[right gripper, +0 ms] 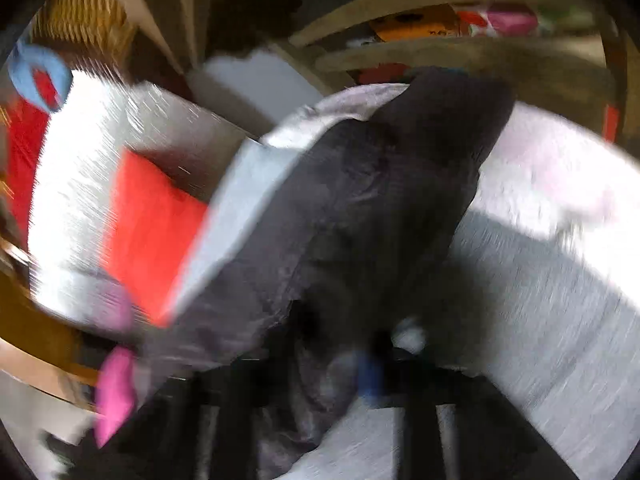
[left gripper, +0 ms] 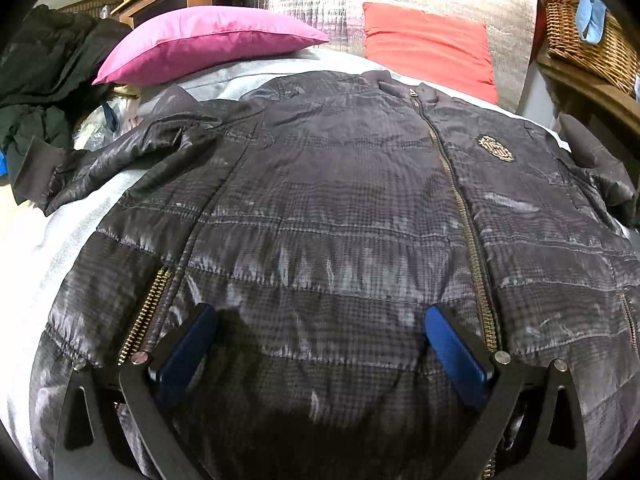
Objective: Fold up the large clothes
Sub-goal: 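Grasp the jacket sleeve near its cuff with the right gripper, then fold the held sleeve across the jacket chest with the right gripper, release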
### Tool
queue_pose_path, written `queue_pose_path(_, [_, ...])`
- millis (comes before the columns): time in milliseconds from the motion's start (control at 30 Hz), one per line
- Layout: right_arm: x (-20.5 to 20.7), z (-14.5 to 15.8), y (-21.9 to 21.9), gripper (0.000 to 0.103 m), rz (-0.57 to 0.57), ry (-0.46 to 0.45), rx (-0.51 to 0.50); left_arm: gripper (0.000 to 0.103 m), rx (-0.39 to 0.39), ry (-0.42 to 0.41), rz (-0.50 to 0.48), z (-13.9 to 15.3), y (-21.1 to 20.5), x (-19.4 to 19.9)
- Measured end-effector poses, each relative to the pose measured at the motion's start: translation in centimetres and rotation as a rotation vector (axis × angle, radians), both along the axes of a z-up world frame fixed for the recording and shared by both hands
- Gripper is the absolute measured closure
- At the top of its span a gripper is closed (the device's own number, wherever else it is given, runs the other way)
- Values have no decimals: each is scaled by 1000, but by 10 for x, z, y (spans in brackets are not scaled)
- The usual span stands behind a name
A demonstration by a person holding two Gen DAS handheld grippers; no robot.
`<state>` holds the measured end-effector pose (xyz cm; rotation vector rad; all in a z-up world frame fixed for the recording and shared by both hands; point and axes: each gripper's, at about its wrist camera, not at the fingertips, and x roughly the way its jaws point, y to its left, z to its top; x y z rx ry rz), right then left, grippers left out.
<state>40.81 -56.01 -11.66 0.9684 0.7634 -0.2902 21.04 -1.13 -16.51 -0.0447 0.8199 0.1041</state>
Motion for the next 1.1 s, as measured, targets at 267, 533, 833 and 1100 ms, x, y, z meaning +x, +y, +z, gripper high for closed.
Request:
queue_pose_path(267, [32,134,82,88,161,-136,-403,0,-9,-4,3,-1,1,1])
queue_pose_path(533, [34,221,370,87,749,-423,-720,0,-20,4,2,-1,2,3])
queue_pose_path(833, [33,61,481,8,1067,-96,-597,0,-31,2,2,-3,4,5])
queue_pose_path(1100, [33,107,367,5,704,-269,-288,0,-27,2,4,-4,4,4])
